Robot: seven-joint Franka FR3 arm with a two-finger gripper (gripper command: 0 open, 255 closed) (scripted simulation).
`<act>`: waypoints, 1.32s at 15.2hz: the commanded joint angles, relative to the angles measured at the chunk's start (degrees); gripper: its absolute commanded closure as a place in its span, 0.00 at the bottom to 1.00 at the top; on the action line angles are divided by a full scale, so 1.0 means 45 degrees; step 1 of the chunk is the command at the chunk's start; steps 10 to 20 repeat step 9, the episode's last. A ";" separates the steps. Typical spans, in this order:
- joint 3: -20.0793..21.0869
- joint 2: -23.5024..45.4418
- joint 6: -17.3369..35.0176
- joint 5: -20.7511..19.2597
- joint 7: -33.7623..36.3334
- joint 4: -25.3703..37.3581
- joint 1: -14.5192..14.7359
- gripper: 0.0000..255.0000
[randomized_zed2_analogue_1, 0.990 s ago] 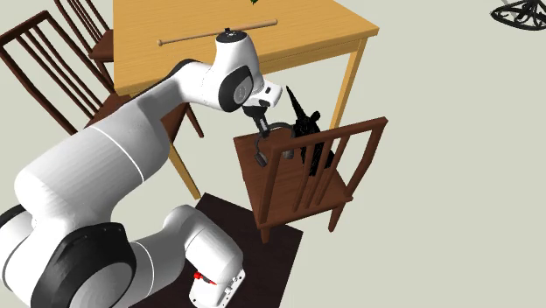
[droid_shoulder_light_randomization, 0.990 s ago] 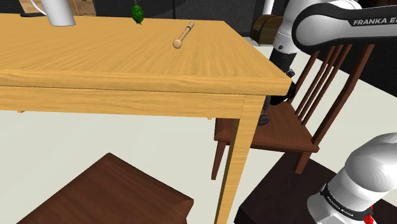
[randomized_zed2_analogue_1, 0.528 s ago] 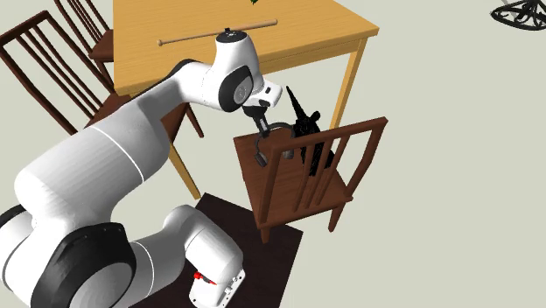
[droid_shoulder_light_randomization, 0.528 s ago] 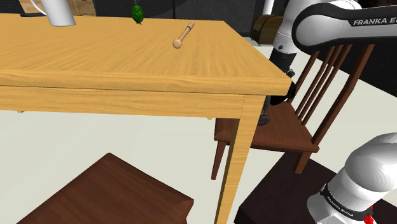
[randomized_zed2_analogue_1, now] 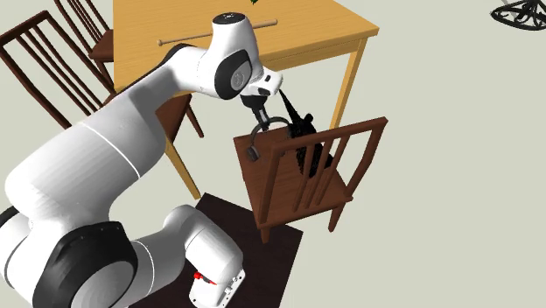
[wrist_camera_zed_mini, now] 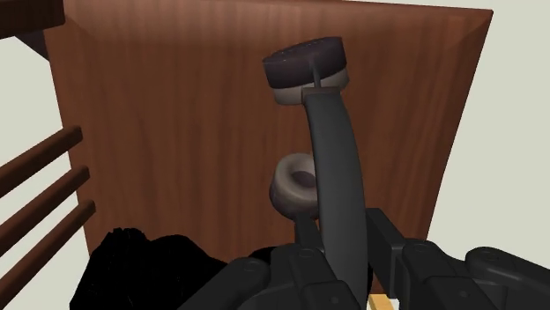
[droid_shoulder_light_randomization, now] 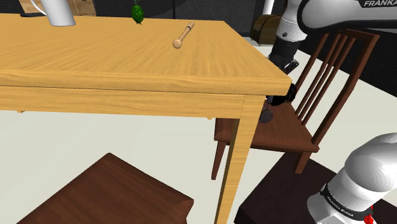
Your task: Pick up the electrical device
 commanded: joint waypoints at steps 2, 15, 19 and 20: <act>-0.0023 0.0134 -0.0495 -0.0039 -0.0012 0.0638 -0.0037 1.00; -0.0070 0.0369 -0.1313 -0.0101 -0.0056 0.1691 -0.0098 1.00; -0.0070 0.0369 -0.1313 -0.0101 -0.0056 0.1691 -0.0098 1.00; -0.0070 0.0369 -0.1313 -0.0101 -0.0056 0.1691 -0.0098 1.00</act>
